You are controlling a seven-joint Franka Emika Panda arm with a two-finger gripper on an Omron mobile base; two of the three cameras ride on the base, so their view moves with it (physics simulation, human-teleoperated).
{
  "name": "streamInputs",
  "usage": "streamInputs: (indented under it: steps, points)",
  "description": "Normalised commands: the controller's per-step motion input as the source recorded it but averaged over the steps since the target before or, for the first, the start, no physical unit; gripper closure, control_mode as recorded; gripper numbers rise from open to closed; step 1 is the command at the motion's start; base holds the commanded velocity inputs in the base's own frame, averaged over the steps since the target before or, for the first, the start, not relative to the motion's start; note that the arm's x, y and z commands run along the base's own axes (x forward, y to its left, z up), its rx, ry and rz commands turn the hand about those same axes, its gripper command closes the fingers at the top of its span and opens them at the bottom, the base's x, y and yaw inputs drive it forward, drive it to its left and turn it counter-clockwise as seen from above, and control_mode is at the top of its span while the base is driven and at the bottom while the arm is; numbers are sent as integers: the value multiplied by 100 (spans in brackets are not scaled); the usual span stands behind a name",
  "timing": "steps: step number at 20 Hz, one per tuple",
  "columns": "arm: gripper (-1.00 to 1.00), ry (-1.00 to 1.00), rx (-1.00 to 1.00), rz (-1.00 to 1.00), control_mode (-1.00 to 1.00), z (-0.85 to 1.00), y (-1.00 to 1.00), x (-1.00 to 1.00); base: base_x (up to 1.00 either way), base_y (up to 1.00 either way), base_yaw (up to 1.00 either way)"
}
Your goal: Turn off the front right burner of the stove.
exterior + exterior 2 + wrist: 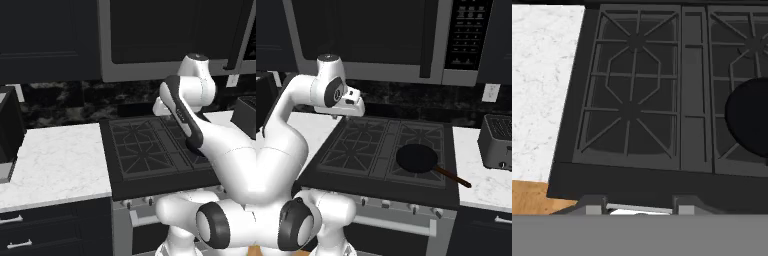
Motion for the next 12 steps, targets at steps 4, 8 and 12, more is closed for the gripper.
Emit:
streamInputs:
  steps: [4, 8, 12]
  points:
    - [-100, 3, 1, 0, -100, -18, -17, -2, 0, 0, 0]
    - [-100, -15, 34, 0, -100, -73, -100, -92, 0, 0, 0]
    - [-100, -20, 26, 0, -100, -86, -100, -100, 0, 0, 0]
